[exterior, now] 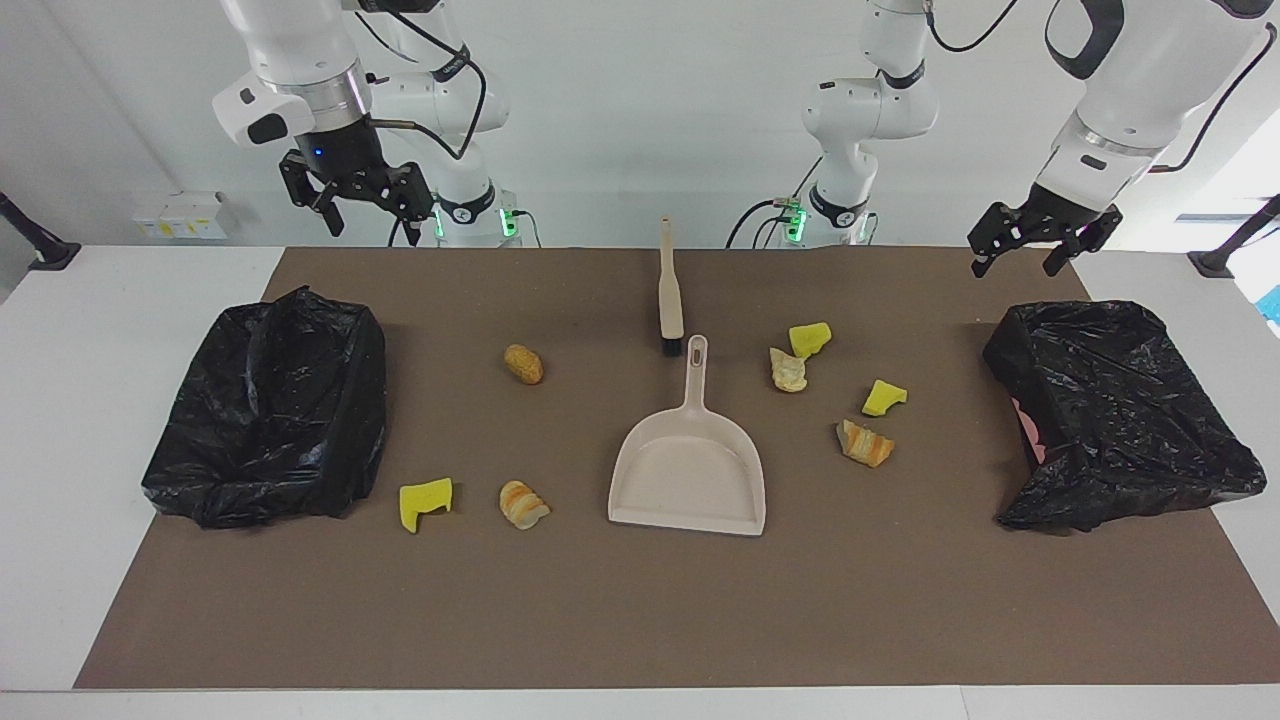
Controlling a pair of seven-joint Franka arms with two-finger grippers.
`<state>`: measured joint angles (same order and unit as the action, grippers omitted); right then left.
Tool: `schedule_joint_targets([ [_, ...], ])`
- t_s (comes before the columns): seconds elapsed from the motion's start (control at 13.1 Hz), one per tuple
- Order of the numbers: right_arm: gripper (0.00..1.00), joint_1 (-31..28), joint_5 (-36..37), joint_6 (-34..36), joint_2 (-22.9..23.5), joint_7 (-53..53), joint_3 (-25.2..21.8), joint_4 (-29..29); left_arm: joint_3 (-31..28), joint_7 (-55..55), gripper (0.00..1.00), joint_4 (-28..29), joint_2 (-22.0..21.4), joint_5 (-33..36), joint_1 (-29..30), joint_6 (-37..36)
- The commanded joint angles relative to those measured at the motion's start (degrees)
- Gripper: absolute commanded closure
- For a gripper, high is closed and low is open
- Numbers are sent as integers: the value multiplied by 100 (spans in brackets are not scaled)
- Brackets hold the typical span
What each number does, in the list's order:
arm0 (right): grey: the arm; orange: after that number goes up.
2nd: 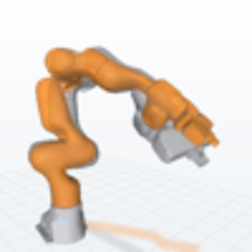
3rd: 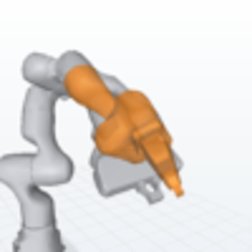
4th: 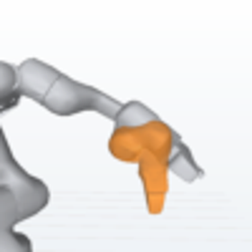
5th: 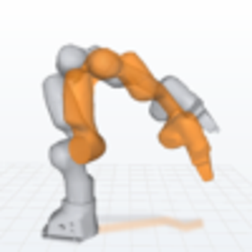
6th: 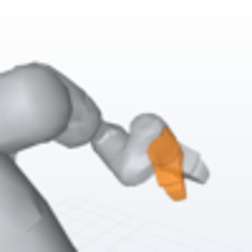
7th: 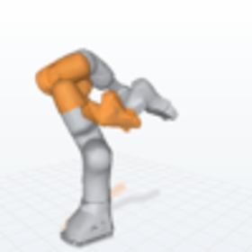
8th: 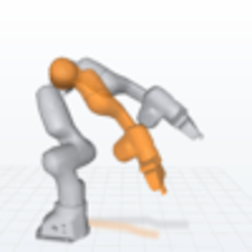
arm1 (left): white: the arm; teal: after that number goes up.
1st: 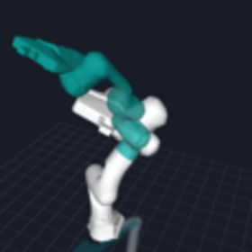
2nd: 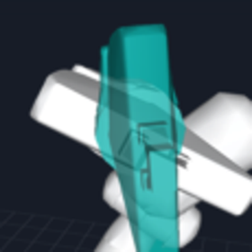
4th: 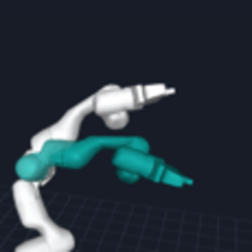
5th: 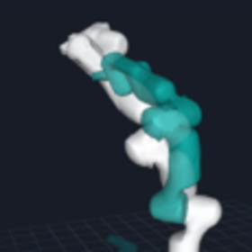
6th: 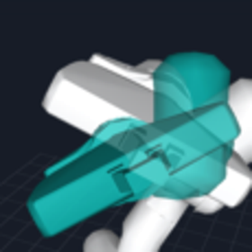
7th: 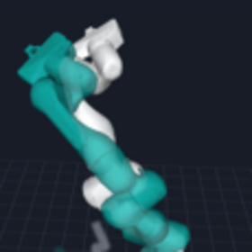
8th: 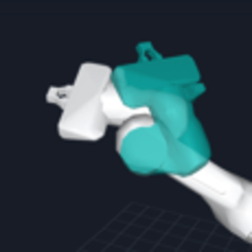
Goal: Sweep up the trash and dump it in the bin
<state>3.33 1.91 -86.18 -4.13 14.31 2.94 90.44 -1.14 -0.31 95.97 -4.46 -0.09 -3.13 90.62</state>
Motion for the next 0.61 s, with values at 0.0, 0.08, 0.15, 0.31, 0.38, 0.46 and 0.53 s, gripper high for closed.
schedule_joint_targets([
  [0.0, 0, -96, -121, -127, -123, -139, 14, 175, 18, -3, 0, -131, -20, 80, -46, -255],
  [0.08, 0, -96, -121, -127, -114, -183, 14, 167, 18, -21, 0, -123, -20, 80, -47, -255],
  [0.15, 0, -96, -121, -127, -114, -131, 5, 149, 18, -13, 0, -97, -37, 71, -47, -264],
  [0.31, 0, -244, -121, -110, -97, -174, -13, 140, 26, -4, 0, -18, -90, 62, -56, -290],
  [0.38, 0, -254, -121, -66, -114, -183, -21, 149, 79, 14, 0, 35, -107, 62, -73, -325],
  [0.46, 0, -280, -121, -13, -114, -183, -21, 149, 97, 49, 0, 88, -134, 36, -125, -317],
  [0.53, 0, -289, -121, -4, -114, -183, -21, 158, 88, 75, 0, 140, -186, -8, -300, -317],
])
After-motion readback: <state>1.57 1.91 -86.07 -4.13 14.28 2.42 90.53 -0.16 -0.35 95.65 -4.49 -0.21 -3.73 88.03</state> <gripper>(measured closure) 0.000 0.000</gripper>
